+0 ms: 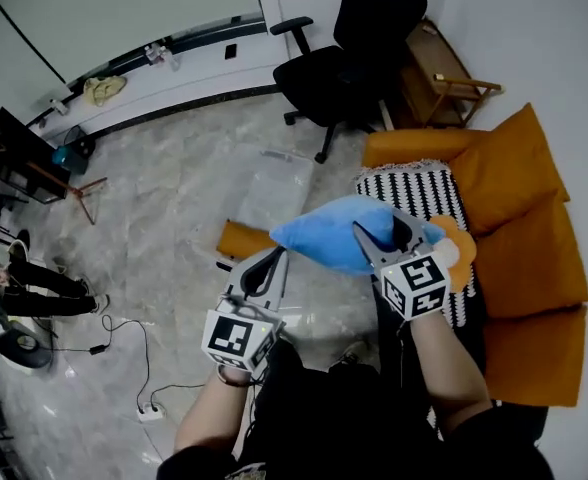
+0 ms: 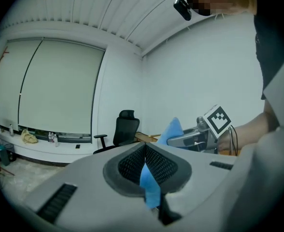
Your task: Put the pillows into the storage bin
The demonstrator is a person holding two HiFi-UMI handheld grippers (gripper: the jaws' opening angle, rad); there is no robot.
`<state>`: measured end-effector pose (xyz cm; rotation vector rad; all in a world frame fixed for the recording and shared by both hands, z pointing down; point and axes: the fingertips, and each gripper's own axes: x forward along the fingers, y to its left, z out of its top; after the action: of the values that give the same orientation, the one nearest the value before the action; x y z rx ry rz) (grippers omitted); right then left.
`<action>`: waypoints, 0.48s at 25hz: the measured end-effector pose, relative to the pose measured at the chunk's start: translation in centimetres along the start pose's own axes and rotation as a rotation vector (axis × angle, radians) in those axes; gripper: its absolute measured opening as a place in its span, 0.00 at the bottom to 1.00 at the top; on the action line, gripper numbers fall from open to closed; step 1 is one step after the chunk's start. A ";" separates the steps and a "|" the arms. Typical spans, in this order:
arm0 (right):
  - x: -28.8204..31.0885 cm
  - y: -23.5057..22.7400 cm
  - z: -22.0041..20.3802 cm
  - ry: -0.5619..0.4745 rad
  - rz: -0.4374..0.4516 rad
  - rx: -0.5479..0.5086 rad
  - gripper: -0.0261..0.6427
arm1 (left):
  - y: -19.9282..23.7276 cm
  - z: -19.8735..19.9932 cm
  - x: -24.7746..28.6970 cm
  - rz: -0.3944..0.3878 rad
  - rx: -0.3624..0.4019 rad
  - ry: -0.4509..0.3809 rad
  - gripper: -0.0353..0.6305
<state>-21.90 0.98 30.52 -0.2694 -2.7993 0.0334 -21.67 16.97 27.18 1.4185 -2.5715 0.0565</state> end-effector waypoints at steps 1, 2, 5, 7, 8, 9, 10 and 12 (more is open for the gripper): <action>1.6 1.2 0.3 0.002 0.015 -0.006 0.37 | 1.7 -0.1 -0.7 0.015 -0.004 -0.005 0.06; 3.1 2.3 0.7 0.005 0.028 -0.011 0.37 | 3.4 -0.1 -1.3 0.027 -0.008 -0.024 0.06; 7.9 5.7 1.9 0.012 0.051 -0.018 0.37 | 9.0 0.3 -3.1 0.058 -0.012 -0.056 0.06; 11.2 8.2 2.8 0.016 0.056 -0.015 0.37 | 13.3 0.7 -4.2 0.070 -0.008 -0.056 0.06; 12.9 9.4 3.3 0.017 0.059 -0.014 0.37 | 15.4 0.8 -4.7 0.072 -0.007 -0.058 0.06; 14.6 10.6 3.7 0.016 0.062 -0.011 0.37 | 17.5 1.0 -5.1 0.075 -0.005 -0.061 0.06; 16.2 11.7 4.1 0.013 0.063 -0.007 0.37 | 19.4 1.1 -5.4 0.079 -0.002 -0.063 0.06; 19.0 13.2 4.6 0.010 0.067 0.002 0.37 | 22.8 1.1 -6.0 0.090 -0.001 -0.056 0.06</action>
<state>-38.67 17.61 31.51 -0.3615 -2.7798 0.0504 -37.90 34.02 26.41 1.3222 -2.6795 0.0289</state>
